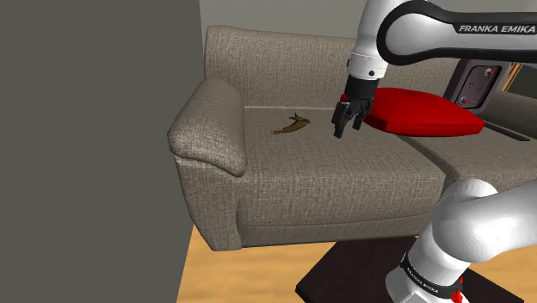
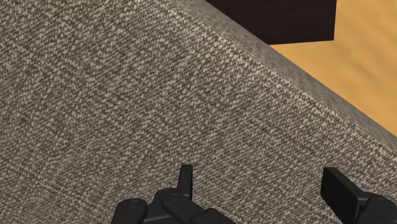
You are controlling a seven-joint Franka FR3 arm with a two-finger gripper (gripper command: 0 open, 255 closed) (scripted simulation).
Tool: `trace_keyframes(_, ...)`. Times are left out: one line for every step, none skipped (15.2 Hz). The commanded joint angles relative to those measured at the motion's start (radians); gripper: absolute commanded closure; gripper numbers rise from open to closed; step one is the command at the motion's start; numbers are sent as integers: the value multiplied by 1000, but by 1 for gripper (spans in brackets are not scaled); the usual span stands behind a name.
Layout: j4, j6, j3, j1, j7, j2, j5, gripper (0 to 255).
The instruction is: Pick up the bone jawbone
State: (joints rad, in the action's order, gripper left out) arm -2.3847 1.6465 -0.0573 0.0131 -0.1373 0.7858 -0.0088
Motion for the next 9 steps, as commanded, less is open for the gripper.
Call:
trace_keyframes(0, 0, 0, 0, 0, 0, 0, 0)
trace_keyframes(15, 20, 14, -5, 17, -33, -6, 0)
trace_keyframes(31, 39, 28, -9, 33, -67, -12, 0)
trace_keyframes(49, 57, 41, -13, 49, -102, -16, 0)
trace_keyframes(68, 74, 54, -16, 65, -136, -20, 0)
trace_keyframes(88, 90, 67, -19, 82, -172, -23, 0)
trace_keyframes(109, 105, 79, -21, 98, -207, -25, 0)
trace_keyframes(132, 119, 92, -23, 114, -243, -26, 0)
trace_keyframes(156, 132, 104, -25, 130, -279, -26, 0)
